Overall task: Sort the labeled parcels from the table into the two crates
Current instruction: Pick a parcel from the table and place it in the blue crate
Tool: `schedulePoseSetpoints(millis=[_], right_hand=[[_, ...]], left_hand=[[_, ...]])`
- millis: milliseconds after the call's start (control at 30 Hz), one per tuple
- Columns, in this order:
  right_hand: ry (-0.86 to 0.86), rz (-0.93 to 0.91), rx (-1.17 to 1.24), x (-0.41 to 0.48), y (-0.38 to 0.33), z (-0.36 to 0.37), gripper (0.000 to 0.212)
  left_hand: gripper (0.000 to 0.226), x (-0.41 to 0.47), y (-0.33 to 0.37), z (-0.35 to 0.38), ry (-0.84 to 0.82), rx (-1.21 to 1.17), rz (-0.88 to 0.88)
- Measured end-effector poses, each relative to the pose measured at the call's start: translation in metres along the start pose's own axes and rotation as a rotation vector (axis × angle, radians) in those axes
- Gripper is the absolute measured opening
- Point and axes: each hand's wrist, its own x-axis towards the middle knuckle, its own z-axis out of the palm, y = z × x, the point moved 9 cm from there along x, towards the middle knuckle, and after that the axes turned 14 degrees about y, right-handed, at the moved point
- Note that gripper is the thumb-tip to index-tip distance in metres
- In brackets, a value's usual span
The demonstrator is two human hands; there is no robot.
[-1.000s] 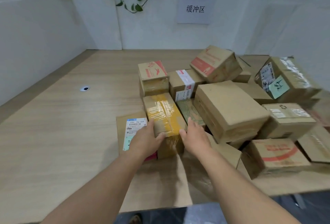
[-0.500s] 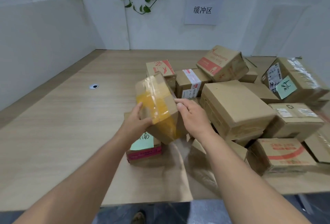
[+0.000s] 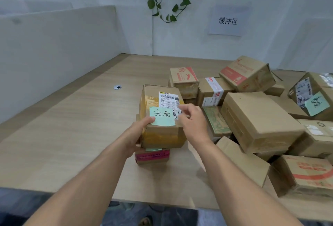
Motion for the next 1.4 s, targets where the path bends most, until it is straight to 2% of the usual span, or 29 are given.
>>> schedulePoseSetpoints(millis=[67,100,200,267,333,400,500,667,833,900,1033,1200,1300,1400], right_hand=[[0.033,0.05,-0.042,0.004,0.014,-0.009,0.045],[-0.008,0.119,-0.018,0.003,0.024,-0.009,0.059],[-0.304,0.416,0.216,-0.013,0.05,0.009,0.102],[-0.483,0.508,0.293,-0.027,0.057,0.022,0.118],[-0.599,0.488,0.324,-0.035,0.055,0.032,0.114],[-0.672,0.443,0.352,-0.041,0.047,0.038,0.103],[-0.762,0.376,0.401,-0.051,0.03,0.049,0.099],[-0.756,0.288,0.448,-0.057,0.006,0.075,0.098],[-0.786,0.236,0.459,-0.071,-0.015,0.105,0.094],[-0.828,0.205,0.444,-0.081,-0.022,0.119,0.091],[-0.91,0.185,0.419,-0.105,-0.037,0.153,0.084],[-1.043,0.197,0.394,-0.155,-0.065,0.209,0.085],[-1.157,0.183,0.36,-0.195,-0.083,0.248,0.086],[-1.262,0.161,0.316,-0.237,-0.103,0.287,0.088]], left_hand=[[0.039,0.002,-0.005,-0.004,0.003,-0.06,-0.006],[0.036,0.003,-0.008,-0.007,-0.003,-0.101,-0.003],[0.037,0.001,-0.014,-0.013,-0.056,-0.198,0.058],[0.06,-0.003,-0.014,-0.017,-0.099,-0.198,0.133],[0.074,-0.008,-0.013,-0.024,-0.119,-0.205,0.197],[0.076,-0.011,-0.013,-0.035,-0.117,-0.221,0.252],[0.079,-0.015,-0.013,-0.055,-0.083,-0.231,0.313],[0.08,-0.03,-0.015,-0.087,-0.012,-0.204,0.351],[0.075,-0.043,-0.021,-0.136,0.077,-0.05,0.364],[0.073,-0.049,-0.026,-0.165,0.141,0.046,0.396],[0.093,-0.065,-0.051,-0.227,0.299,0.216,0.418],[0.086,-0.095,-0.091,-0.302,0.54,0.44,0.417],[0.094,-0.112,-0.121,-0.35,0.646,0.551,0.371],[0.084,-0.133,-0.151,-0.397,0.763,0.591,0.311]])
